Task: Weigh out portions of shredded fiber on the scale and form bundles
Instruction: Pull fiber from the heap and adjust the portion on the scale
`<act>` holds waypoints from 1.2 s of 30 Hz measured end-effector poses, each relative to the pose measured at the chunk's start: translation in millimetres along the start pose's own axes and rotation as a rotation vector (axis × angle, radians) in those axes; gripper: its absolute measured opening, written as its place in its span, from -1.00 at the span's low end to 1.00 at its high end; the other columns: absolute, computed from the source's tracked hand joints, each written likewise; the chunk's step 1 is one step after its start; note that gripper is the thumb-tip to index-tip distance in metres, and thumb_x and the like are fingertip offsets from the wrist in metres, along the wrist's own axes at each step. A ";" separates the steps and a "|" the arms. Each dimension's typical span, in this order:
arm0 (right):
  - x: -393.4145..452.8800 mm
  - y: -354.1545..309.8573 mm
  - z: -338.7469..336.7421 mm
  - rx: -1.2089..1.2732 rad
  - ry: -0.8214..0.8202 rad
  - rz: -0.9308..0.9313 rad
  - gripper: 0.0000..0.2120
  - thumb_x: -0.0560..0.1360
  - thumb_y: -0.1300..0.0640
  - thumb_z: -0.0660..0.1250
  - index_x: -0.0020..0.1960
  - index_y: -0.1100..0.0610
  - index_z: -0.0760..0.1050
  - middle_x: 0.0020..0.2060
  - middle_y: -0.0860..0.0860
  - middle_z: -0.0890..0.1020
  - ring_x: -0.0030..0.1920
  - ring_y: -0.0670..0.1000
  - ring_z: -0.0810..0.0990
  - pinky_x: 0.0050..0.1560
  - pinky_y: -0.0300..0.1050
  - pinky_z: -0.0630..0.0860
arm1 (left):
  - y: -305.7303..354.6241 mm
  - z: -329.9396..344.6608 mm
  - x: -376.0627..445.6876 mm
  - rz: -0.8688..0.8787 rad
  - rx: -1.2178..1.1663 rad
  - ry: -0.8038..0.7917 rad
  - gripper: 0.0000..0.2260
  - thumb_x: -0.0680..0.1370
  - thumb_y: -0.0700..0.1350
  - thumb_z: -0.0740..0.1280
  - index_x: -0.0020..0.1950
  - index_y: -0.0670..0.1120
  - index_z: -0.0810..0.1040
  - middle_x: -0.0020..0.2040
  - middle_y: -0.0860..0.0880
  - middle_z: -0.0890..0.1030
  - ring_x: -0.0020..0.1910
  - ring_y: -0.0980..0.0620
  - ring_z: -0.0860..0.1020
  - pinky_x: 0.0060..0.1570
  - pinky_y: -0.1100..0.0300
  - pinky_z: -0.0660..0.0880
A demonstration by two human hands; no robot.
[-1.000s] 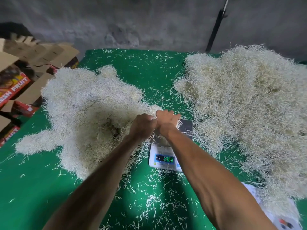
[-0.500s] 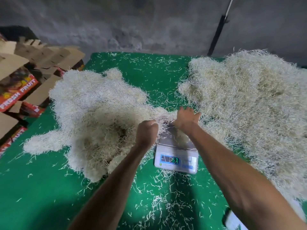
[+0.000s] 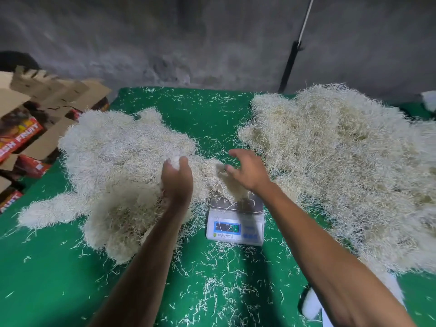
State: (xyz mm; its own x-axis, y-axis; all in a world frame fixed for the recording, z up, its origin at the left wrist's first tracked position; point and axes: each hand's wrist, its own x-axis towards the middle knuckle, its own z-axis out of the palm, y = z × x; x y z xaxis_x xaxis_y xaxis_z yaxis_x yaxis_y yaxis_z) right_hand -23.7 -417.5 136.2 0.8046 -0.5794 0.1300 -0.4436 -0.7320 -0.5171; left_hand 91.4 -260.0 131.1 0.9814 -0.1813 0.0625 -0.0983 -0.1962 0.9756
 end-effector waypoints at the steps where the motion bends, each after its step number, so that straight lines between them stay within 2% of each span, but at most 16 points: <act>1: -7.1 -6.4 -0.3 0.048 -0.027 -0.057 -0.40 0.54 -0.17 0.36 0.52 -0.02 0.34 0.30 -0.03 0.57 0.23 0.00 0.55 0.32 0.10 0.51 | 4.8 5.3 -4.3 -0.012 0.030 -0.113 -0.57 0.63 0.03 0.24 0.27 -0.32 0.48 -0.08 -0.03 0.64 -0.21 0.06 0.59 -0.22 0.22 0.55; 3: -20.1 -17.4 5.1 0.014 -0.065 -0.193 -0.25 0.50 -0.32 0.29 0.58 -0.04 0.21 0.08 -0.05 0.60 -0.05 -0.06 0.56 0.04 -0.03 0.58 | 16.2 17.7 -14.9 -0.077 0.125 -0.368 -0.60 0.68 0.10 0.17 0.29 -0.20 0.50 0.13 -0.09 0.61 0.00 -0.01 0.60 0.04 0.23 0.58; 6: -40.3 -16.6 15.1 -0.095 -0.023 -0.341 -0.29 0.58 -0.28 0.16 0.58 0.10 0.15 -0.20 -0.01 0.57 -0.30 -0.04 0.49 -0.23 -0.11 0.55 | 32.7 26.4 -27.5 -0.299 0.156 -0.662 -0.50 0.71 0.14 0.03 0.43 -0.20 0.40 0.33 -0.26 0.51 0.29 -0.22 0.55 0.35 -0.18 0.48; 11: -61.9 31.7 4.9 -0.239 -0.076 -0.264 -0.62 0.65 -0.01 0.23 0.41 0.12 0.37 0.06 0.11 0.63 -0.17 0.01 0.54 -0.14 -0.06 0.58 | 18.6 8.2 -41.8 -0.248 0.102 -0.968 -0.65 0.71 0.13 0.09 0.19 -0.08 0.53 0.08 -0.14 0.67 -0.03 -0.13 0.70 -0.08 0.06 0.67; 13: -61.8 54.1 -13.1 -0.224 -0.051 -0.129 -0.64 0.66 -0.06 0.22 0.37 0.11 0.39 -0.02 0.05 0.64 -0.16 0.05 0.62 -0.13 0.00 0.66 | 10.5 5.2 -47.4 -0.240 -0.015 -0.893 -0.71 0.71 0.11 0.13 0.20 -0.04 0.52 0.06 -0.08 0.67 -0.06 -0.11 0.71 -0.19 0.11 0.66; 17: -57.1 92.7 -60.2 0.244 0.391 0.384 -0.58 0.71 -0.14 0.11 0.33 0.18 0.40 -0.19 0.08 0.65 -0.32 0.02 0.62 -0.36 -0.08 0.61 | -4.7 0.9 -51.9 -0.246 -0.039 -0.653 -0.74 0.71 -0.05 0.19 0.23 -0.21 0.50 -0.02 -0.17 0.71 -0.20 -0.12 0.73 -0.24 0.07 0.68; 18: -58.8 100.4 -67.3 0.295 0.370 0.485 -0.44 0.71 -0.21 0.06 0.46 0.22 0.28 -0.14 0.14 0.68 -0.26 0.02 0.67 -0.31 -0.11 0.63 | -10.2 -0.7 -54.0 -0.249 -0.018 -0.672 -0.76 0.70 -0.06 0.20 0.17 -0.21 0.53 -0.07 -0.16 0.72 -0.23 -0.12 0.73 -0.21 0.03 0.69; 20: -67.4 112.7 -69.2 0.228 0.201 0.598 -0.16 0.68 -0.31 0.03 0.62 0.31 -0.12 0.19 0.27 0.63 0.13 0.18 0.68 0.19 0.08 0.62 | -20.3 -1.0 -60.1 -0.237 0.070 -0.742 -0.77 0.69 -0.07 0.21 0.09 -0.19 0.57 -0.12 -0.15 0.73 -0.22 -0.12 0.73 -0.17 0.01 0.68; 21: -74.5 118.1 -63.5 0.178 0.116 0.622 -0.15 0.67 -0.30 0.07 0.61 0.34 -0.06 0.21 0.25 0.61 0.20 0.23 0.65 0.36 0.15 0.51 | -27.0 -0.1 -63.0 -0.240 0.106 -0.749 -0.78 0.68 -0.08 0.23 0.07 -0.19 0.58 -0.13 -0.14 0.73 -0.23 -0.12 0.72 -0.21 0.05 0.66; 23: -91.9 130.9 -37.5 0.154 -0.052 0.651 -0.43 0.68 -0.19 0.17 0.28 0.35 0.40 0.01 0.23 0.66 -0.08 0.12 0.67 0.32 0.08 0.53 | -44.8 3.3 -69.3 -0.261 0.158 -0.741 -0.81 0.66 -0.14 0.26 0.02 -0.24 0.58 -0.16 -0.20 0.70 -0.31 -0.12 0.65 -0.35 0.13 0.55; 25: -117.4 130.9 -3.1 0.107 -0.255 0.660 -0.59 0.70 -0.11 0.17 0.05 0.25 0.49 0.01 0.24 0.63 -0.15 0.05 0.57 0.30 0.04 0.55 | -68.7 6.5 -79.4 -0.242 0.262 -0.789 -0.83 0.65 -0.23 0.25 -0.08 -0.25 0.56 -0.16 -0.29 0.65 -0.34 -0.09 0.56 -0.35 0.15 0.44; 27: -148.3 129.1 40.7 0.019 -0.409 0.616 -0.65 0.70 -0.06 0.17 0.12 0.23 0.51 0.09 0.19 0.58 0.03 0.08 0.58 0.34 0.12 0.55 | -96.5 2.3 -90.4 -0.089 0.586 -0.805 -0.81 0.63 -0.21 0.24 -0.15 -0.15 0.55 -0.14 -0.24 0.65 -0.26 -0.05 0.52 -0.29 0.15 0.45; 28: -166.5 126.6 65.3 -0.071 -0.403 0.573 -0.62 0.70 -0.06 0.16 0.29 0.21 0.50 0.24 0.17 0.53 0.22 0.12 0.55 0.40 0.14 0.49 | -110.6 -3.0 -97.0 0.011 0.719 -0.763 -0.79 0.62 -0.20 0.24 -0.19 -0.13 0.55 -0.18 -0.18 0.64 -0.26 -0.03 0.51 -0.28 0.14 0.48; 30: -206.8 117.4 112.6 -0.208 -0.266 0.508 -0.47 0.71 -0.11 0.03 0.60 0.11 0.22 0.60 0.11 0.20 0.61 0.14 0.16 0.62 0.13 0.12 | -139.2 -14.0 -112.1 0.102 0.681 -0.711 -0.75 0.64 -0.19 0.28 -0.23 -0.20 0.56 -0.26 -0.12 0.63 -0.35 0.02 0.50 -0.29 0.16 0.57; 32: -241.2 98.2 145.2 -0.175 -0.130 0.493 -0.42 0.71 -0.12 -0.15 0.68 0.08 0.00 0.67 0.04 -0.06 0.66 0.04 -0.17 0.64 0.05 -0.20 | -158.1 -22.3 -126.4 0.131 0.604 -0.757 -0.85 0.62 -0.22 0.34 -0.09 -0.23 0.64 -0.14 -0.05 0.65 -0.28 0.13 0.56 -0.24 0.39 0.54; 36: -275.1 65.0 179.1 -0.184 -0.022 0.498 -0.44 0.71 -0.05 -0.12 0.66 0.13 0.11 0.66 0.03 0.07 0.66 0.01 -0.09 0.64 0.03 -0.20 | -184.4 -32.8 -157.7 0.225 0.576 -0.717 -0.77 0.56 -0.27 0.42 0.21 -0.12 0.67 0.28 0.00 0.58 0.27 0.06 0.49 0.34 0.16 0.42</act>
State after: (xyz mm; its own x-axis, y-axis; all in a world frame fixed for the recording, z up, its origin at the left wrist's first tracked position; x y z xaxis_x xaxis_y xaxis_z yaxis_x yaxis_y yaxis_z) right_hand -203.2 -241.5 -84.7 0.4858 -0.8669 -0.1118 -0.8346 -0.4220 -0.3541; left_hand -39.8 -163.6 -51.8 0.6131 -0.7843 -0.0949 -0.5272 -0.4957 0.6902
